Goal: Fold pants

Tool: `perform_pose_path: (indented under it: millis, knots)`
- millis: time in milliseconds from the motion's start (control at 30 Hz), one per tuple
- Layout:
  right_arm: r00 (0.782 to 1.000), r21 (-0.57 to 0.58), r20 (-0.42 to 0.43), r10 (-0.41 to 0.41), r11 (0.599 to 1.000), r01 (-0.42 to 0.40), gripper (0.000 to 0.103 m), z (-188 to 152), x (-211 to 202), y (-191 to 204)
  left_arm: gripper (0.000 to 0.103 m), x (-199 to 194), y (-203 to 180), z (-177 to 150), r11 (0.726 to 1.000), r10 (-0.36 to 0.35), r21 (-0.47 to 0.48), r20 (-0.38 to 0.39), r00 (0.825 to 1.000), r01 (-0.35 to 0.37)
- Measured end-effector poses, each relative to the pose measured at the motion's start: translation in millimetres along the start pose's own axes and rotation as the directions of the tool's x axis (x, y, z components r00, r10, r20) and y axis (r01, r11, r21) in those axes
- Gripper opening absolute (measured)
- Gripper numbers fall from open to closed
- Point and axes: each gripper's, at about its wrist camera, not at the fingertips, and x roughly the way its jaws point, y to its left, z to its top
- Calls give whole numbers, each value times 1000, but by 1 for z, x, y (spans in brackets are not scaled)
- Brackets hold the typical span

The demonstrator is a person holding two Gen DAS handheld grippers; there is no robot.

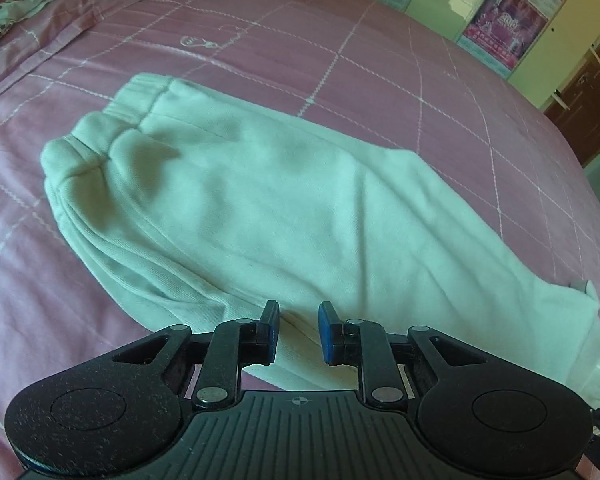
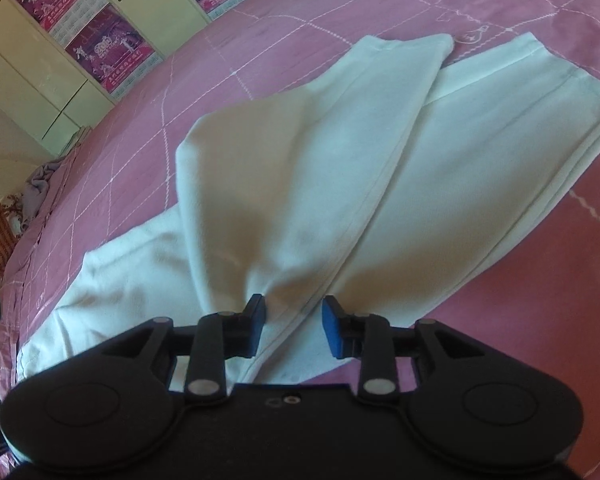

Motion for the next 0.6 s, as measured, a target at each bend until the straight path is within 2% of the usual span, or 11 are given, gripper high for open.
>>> perform_pose_path:
  millis: [167,267,367,433,467,500,600]
  knots:
    - [999,130,35,-18,991,13,33,33,6,-36,20,12,-24,-15,998,-10,54,-31,999,12]
    - [999,142,45,-20,990,13,30,49,18,-42,20,24,-24,-23,998,12,69,-45,999,-9]
    - [996,137,74,-55,990,44,21,64,30,-45,20,24,-25,-26,997,21,80,-39,999,-17]
    - [994,147,78,-78,987,66,10,73,38,-48,20,24,-28,-27,995,32,97,-37,999,-28]
    - [994,153,77,-78,986,66,9,76,40,-50,20,24,-30,-27,994,36,100,-35,999,-33]
    - [994,149,83,-75,987,62,8,78,38,-49,20,24,-30,-28,994,39,103,-33,999,-35]
    - [978,20,198,-70,998,67,5,78,4,-31,20,23,-34,-31,992,44,122,-26,999,-40]
